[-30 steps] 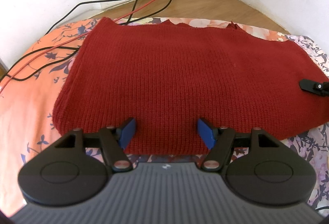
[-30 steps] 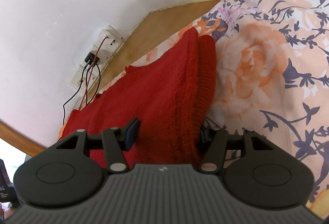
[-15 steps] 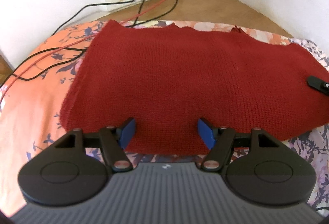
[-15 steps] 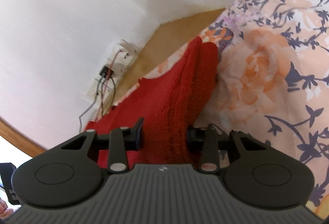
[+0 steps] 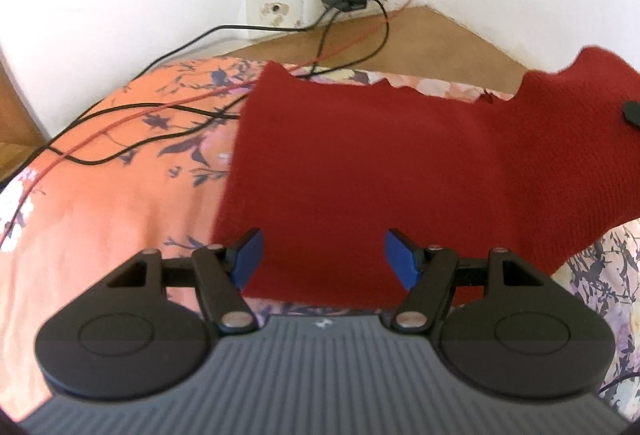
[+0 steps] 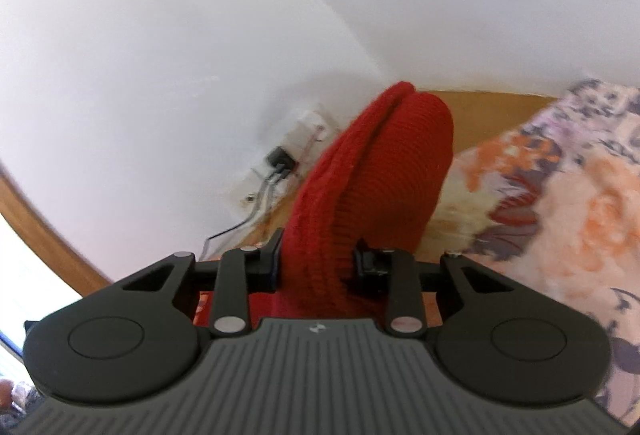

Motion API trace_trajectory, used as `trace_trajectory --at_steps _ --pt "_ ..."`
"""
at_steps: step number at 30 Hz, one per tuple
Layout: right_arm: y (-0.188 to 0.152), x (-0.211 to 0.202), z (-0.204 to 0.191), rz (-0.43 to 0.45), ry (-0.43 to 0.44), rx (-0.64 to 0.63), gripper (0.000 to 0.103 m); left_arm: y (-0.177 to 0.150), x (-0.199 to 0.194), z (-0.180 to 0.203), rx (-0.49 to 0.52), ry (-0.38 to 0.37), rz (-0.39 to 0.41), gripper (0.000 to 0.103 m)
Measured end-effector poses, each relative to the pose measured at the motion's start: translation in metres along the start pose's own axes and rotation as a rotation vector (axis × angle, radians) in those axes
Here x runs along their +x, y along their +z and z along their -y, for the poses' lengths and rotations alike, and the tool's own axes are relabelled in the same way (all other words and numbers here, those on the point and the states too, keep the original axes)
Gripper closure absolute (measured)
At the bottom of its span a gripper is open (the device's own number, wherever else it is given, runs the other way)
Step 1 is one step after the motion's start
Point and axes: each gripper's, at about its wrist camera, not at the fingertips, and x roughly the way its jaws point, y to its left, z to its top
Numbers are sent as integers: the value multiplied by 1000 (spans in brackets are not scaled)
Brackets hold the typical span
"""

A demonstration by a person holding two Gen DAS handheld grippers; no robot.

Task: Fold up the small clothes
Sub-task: 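Grasp the cardigan edge with the right gripper and lift it, then fold the lifted half over the cardigan with the right gripper and release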

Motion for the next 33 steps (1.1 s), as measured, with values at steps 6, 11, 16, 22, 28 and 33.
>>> trace_trajectory --at_steps 6,11,16,22,28,33 --pt "-1 18 -45 -21 -6 -82 69 1 -5 -27 -36 -30 20 34" --pt "-12 43 -80 -62 -20 -164 69 -1 -8 -46 -48 -42 27 34" --pt "-31 76 -105 -150 -26 -239 69 -5 -10 -65 -54 -50 31 34" --pt "-63 121 -125 -274 -78 -307 66 -11 -11 -89 -83 -61 39 34" --pt "-90 135 -146 -278 -102 -392 47 -19 -11 -105 -102 -74 41 34" --pt "-92 134 -149 -259 -103 -370 36 -22 -10 -115 -114 -82 37 34"
